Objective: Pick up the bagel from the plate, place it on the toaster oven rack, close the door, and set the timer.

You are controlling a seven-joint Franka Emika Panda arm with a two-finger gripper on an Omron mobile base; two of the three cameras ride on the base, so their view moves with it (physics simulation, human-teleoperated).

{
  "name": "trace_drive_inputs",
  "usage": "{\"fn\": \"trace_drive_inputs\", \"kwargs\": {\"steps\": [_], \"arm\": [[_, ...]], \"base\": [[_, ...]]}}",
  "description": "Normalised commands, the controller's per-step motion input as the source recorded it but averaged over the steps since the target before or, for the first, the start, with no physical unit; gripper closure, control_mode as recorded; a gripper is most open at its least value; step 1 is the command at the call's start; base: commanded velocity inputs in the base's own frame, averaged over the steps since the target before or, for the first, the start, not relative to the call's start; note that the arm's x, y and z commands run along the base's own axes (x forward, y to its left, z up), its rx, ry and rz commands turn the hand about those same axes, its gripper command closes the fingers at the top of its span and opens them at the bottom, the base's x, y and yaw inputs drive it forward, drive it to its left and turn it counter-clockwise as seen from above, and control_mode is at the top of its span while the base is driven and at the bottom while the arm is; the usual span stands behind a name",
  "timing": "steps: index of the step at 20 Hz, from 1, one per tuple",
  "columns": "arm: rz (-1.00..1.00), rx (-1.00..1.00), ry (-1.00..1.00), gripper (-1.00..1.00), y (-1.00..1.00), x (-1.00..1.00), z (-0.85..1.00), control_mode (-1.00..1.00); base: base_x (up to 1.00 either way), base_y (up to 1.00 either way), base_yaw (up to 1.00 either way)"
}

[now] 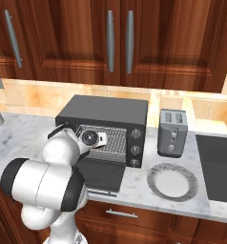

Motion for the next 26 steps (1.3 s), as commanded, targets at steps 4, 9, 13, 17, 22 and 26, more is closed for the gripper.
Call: {"fn": "trace_drive_inputs", "kwargs": {"steps": [4, 9, 13, 17, 22, 26], "arm": [[0.0, 0.14, 0.16, -1.0, -0.08, 0.11, -0.11, -1.0], [0.0, 0.13, 0.02, -1.0, -0.03, 0.08, 0.0, -1.0], [0.0, 0.08, 0.0, -1.0, -0.04, -0.06, 0.32, -1.0], [0.0, 0.02, 0.0, -1.0, -0.01, -0.16, 0.6, -1.0], [0.0, 0.0, 0.0, -1.0, 0.0, -0.05, 0.79, -1.0], [0.0, 0.0, 0.0, -1.0, -0.15, -0.28, 1.0, -1.0]], "base": [[0.0, 0.0, 0.0], [0.0, 0.0, 0.0], [0.0, 0.0, 0.0], [0.0, 0.0, 0.0], [0.0, 0.0, 0.0], [0.0, 0.0, 0.0]]}}
